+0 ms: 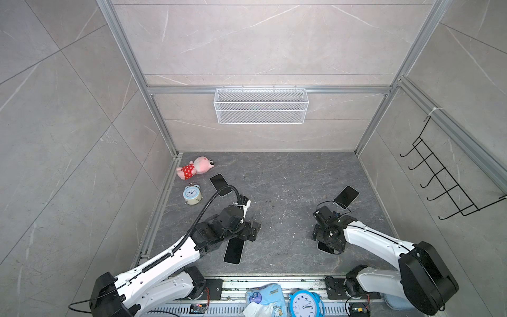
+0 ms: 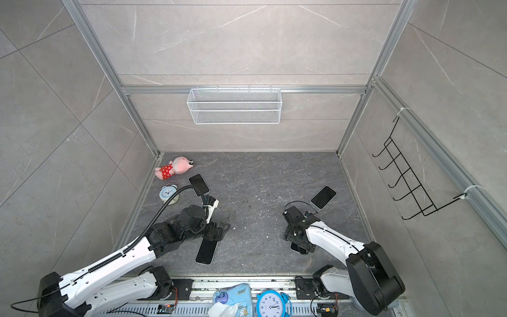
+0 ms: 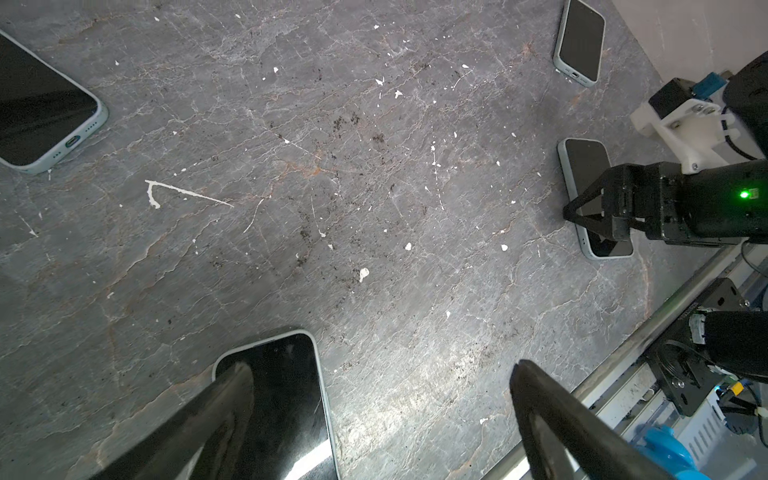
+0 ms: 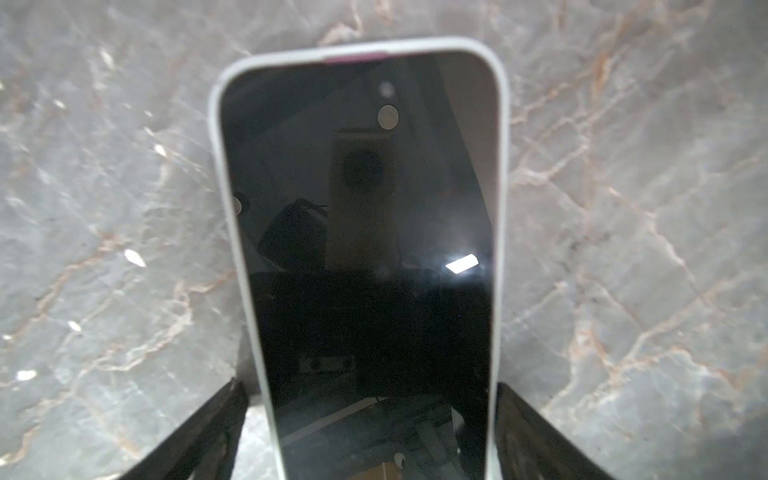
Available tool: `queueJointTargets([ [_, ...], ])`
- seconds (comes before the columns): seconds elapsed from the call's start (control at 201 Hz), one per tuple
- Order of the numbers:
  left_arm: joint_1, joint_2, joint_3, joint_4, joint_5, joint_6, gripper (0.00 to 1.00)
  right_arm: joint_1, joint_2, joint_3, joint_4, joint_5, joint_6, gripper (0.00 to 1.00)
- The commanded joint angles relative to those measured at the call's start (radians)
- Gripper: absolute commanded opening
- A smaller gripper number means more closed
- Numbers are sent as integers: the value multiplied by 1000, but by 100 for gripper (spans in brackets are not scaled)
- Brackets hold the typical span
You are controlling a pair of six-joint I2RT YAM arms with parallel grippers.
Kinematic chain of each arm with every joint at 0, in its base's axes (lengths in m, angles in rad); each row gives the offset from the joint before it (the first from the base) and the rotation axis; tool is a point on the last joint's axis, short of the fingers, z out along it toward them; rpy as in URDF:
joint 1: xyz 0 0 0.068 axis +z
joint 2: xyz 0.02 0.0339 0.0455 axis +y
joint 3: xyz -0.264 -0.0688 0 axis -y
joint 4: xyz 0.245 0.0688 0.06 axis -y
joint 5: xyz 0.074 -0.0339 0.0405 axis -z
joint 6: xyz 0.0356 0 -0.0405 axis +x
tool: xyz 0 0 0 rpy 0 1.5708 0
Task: Take the phone out of the phone case
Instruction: 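Close the right gripper on the phone's end and lift it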
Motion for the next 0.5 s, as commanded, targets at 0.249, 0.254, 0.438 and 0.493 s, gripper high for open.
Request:
queueJointTargets([
  [0.249, -5, 33, 5, 75, 45, -31, 99, 5, 25, -18, 31, -15, -24, 70],
  [0.254, -5, 33, 6, 76, 47, -32, 99, 5, 25, -17, 31, -15, -25, 70],
  [0.438, -5, 71, 13, 124, 82, -61, 99, 6, 12, -23, 41, -15, -40, 57],
  [0.493, -5, 87, 14, 144, 95, -73, 99, 6, 1, -26, 40, -17, -48, 53],
])
